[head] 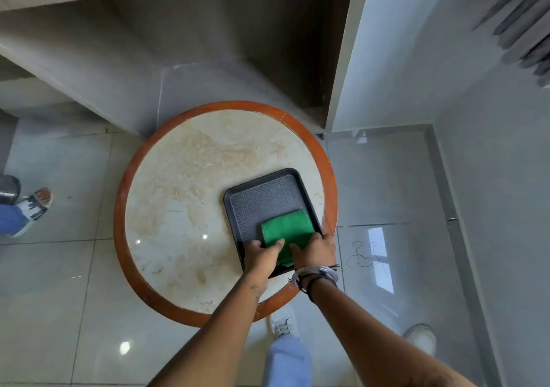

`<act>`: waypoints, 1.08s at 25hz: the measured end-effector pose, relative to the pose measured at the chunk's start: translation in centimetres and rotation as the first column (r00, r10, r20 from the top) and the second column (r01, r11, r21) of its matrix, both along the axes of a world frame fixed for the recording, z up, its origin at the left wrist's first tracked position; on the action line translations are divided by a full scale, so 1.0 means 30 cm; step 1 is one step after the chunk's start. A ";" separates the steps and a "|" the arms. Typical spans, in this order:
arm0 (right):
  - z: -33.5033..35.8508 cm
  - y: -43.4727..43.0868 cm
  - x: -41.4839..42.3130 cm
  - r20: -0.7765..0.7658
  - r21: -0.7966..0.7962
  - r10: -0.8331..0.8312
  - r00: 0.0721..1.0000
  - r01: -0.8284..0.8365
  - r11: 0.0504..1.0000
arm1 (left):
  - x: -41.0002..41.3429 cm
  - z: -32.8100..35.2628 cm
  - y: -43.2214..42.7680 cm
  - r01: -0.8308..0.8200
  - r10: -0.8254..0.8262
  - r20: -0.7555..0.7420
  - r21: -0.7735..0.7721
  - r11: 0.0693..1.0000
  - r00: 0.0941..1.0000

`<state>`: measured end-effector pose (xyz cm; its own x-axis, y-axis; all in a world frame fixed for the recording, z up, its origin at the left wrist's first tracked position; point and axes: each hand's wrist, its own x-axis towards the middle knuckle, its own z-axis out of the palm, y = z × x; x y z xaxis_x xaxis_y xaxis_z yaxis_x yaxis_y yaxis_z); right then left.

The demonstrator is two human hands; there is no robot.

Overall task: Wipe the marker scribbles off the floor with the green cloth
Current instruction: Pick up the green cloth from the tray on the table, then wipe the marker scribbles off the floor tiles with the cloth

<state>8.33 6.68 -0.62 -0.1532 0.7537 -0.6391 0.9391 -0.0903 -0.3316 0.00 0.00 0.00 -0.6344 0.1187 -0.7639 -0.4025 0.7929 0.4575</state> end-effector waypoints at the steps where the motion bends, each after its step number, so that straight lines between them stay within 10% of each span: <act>1: 0.000 0.017 -0.007 0.020 -0.020 -0.023 1.000 0.024 1.000 | -0.004 -0.001 0.009 -0.028 0.027 0.053 0.023 0.999 0.998; 7: 0.050 0.105 0.084 -0.181 -0.318 -0.310 0.933 0.242 0.917 | 0.025 0.101 0.037 -0.070 0.049 0.166 0.126 0.990 0.985; 10: 0.122 0.121 0.224 -0.448 -0.648 -0.751 0.485 0.401 0.647 | 0.117 0.190 0.078 -0.288 0.080 0.417 0.464 0.837 0.905; 12: 0.143 0.123 0.347 -0.423 -0.874 -0.897 0.130 0.205 0.441 | 0.222 0.206 0.107 -0.320 0.003 0.489 0.565 0.760 0.872; 15: 0.097 0.155 0.553 -0.348 -0.935 -0.937 -0.023 0.087 0.345 | 0.414 0.122 0.158 -0.215 -0.069 0.437 0.566 0.796 0.897; 21: -0.336 0.293 0.905 -0.361 -0.599 -0.932 0.029 0.759 0.255 | 0.664 -0.346 0.229 0.446 -0.477 0.139 0.208 0.871 0.868; 24: -0.710 0.387 1.026 -0.261 -0.018 -0.826 0.500 0.853 0.522 | 0.676 -0.706 0.248 0.785 -0.782 -0.117 -0.034 0.619 0.612; 27: -1.091 0.424 1.021 -0.221 0.290 -0.621 0.752 0.658 0.695 | 0.643 -1.047 0.273 0.888 -0.940 -0.193 -0.320 0.331 0.281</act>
<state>38.96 19.40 -33.35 0.3979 0.8509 -0.3431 0.6558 -0.5253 -0.5422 19.30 8.19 -31.40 -0.3516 0.6976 -0.6243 0.7576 0.6038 0.2480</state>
